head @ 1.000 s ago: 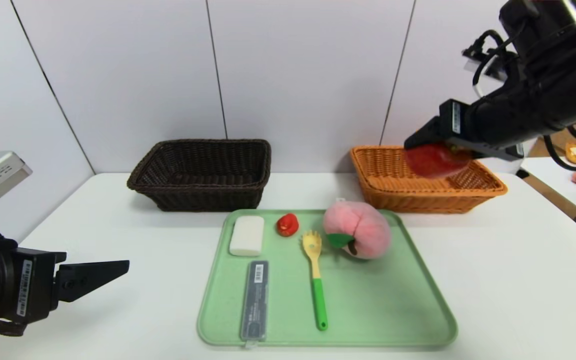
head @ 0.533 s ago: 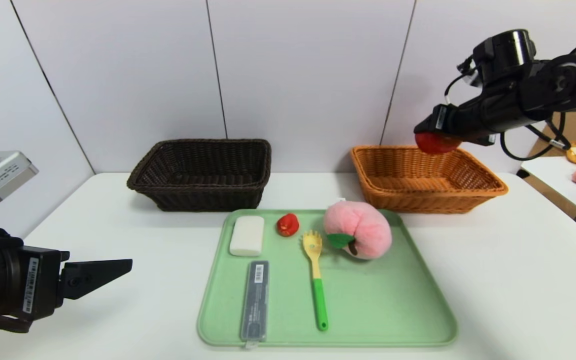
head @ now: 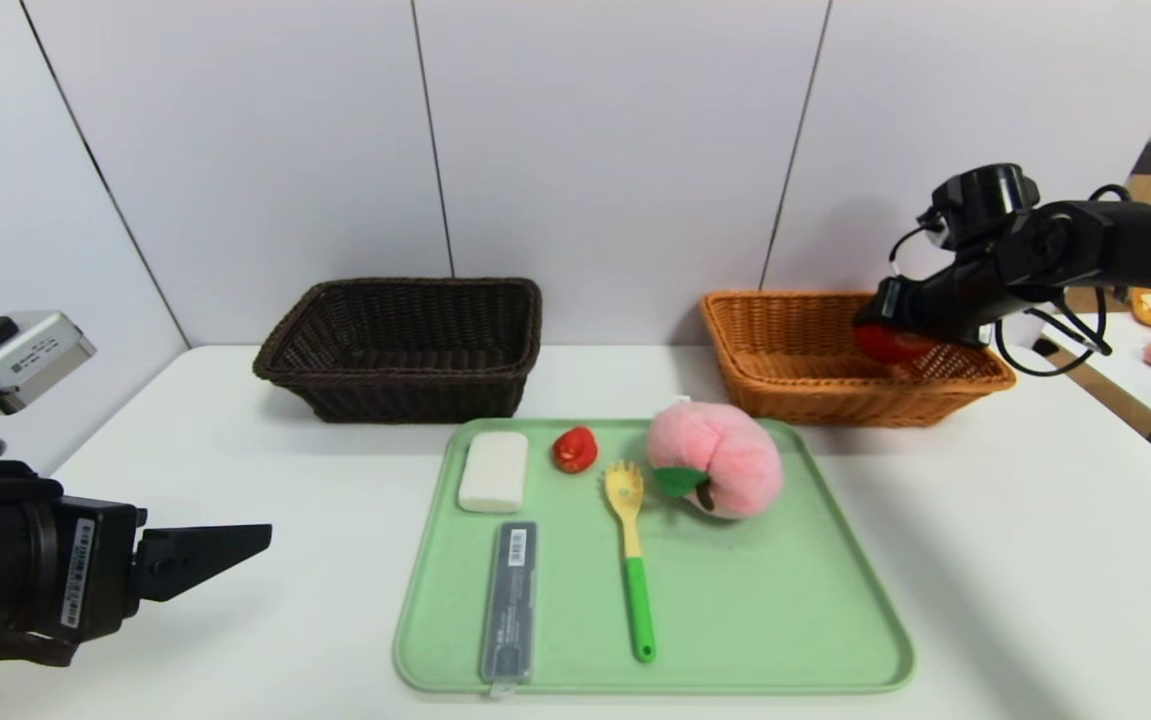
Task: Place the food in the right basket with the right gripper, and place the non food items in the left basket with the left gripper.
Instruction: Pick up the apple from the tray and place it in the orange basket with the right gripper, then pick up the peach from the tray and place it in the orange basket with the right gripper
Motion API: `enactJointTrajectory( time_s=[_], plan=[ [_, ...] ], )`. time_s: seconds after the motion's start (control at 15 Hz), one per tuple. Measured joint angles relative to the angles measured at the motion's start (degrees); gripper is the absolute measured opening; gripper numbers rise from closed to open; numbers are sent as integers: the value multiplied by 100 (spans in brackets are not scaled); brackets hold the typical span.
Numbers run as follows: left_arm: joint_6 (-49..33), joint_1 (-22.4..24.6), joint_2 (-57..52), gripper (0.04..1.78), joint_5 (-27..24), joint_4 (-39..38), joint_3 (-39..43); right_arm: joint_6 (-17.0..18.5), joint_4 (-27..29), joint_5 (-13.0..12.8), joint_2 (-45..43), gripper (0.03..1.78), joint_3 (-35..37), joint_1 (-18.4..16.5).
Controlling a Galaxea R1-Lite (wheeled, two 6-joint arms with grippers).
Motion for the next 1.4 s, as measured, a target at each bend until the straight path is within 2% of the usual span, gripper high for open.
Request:
enactJointTrajectory(
  time_s=[0.27,0.53,0.73,1.0,1.13,1.27,1.4],
  plan=[
    [-2,0,63,169,-4,0,2,6,-44,49,91,144,6,-33],
    [-50,0,63,169,5,5,16,9,-39,66,24,155,6,-22],
    [-46,0,44,169,27,-2,18,13,-17,74,-355,160,2,130],
    [-55,6,0,169,55,-2,-20,5,322,77,-1325,164,0,688],
    [-210,17,-28,169,72,-2,-44,113,937,77,-1816,166,0,1120],
    [-518,24,-35,169,134,0,-48,540,1740,79,-2208,167,0,1662],
    [-645,35,-63,169,127,2,-63,1296,2445,137,-2439,168,0,2180]
  ],
)
